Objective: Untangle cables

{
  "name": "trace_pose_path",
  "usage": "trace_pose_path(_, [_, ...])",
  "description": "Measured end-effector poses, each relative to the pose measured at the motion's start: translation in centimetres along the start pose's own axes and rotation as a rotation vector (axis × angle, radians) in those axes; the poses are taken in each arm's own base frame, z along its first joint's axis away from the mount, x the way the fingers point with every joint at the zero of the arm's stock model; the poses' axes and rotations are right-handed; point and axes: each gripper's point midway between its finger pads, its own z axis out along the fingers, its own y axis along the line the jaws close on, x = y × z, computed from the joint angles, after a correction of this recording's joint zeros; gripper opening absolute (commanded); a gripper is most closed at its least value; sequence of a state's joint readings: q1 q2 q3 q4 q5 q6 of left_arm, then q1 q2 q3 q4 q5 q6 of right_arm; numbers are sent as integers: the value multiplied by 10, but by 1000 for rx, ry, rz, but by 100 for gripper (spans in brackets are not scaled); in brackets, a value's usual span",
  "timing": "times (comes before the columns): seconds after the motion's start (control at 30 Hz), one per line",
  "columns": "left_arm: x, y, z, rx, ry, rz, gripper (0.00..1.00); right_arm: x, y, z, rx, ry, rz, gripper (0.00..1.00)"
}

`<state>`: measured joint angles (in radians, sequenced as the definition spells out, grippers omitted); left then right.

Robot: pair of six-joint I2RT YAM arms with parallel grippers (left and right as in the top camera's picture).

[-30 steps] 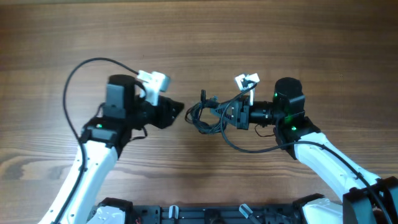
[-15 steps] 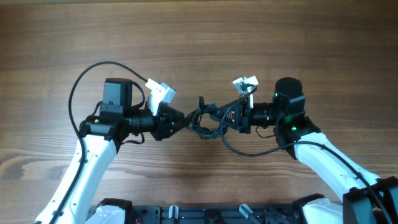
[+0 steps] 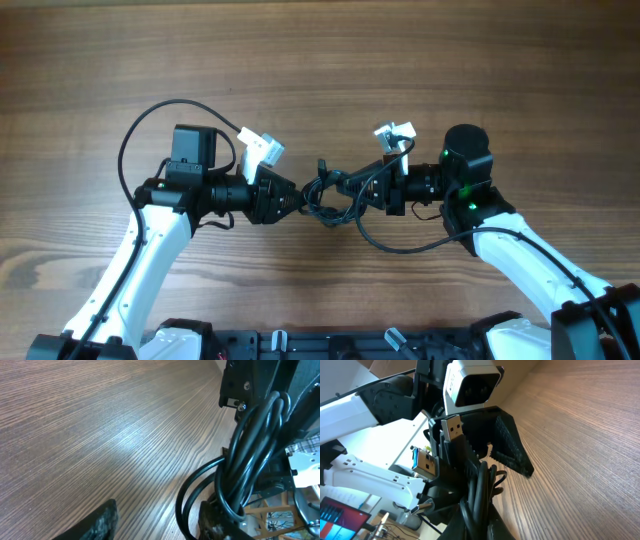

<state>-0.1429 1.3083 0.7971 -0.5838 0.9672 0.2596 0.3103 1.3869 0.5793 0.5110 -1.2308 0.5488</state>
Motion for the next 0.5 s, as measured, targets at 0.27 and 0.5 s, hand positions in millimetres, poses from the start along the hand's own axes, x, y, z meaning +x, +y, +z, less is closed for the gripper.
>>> trace_pose_path(0.27, [3,-3,8,20,23,-77,23,-5,3,0,-9,-12,-21,4])
trace_pose_path(0.5, [11,32,37,-195,87,-339,5,-14,7,1,-21,-39,-24,4])
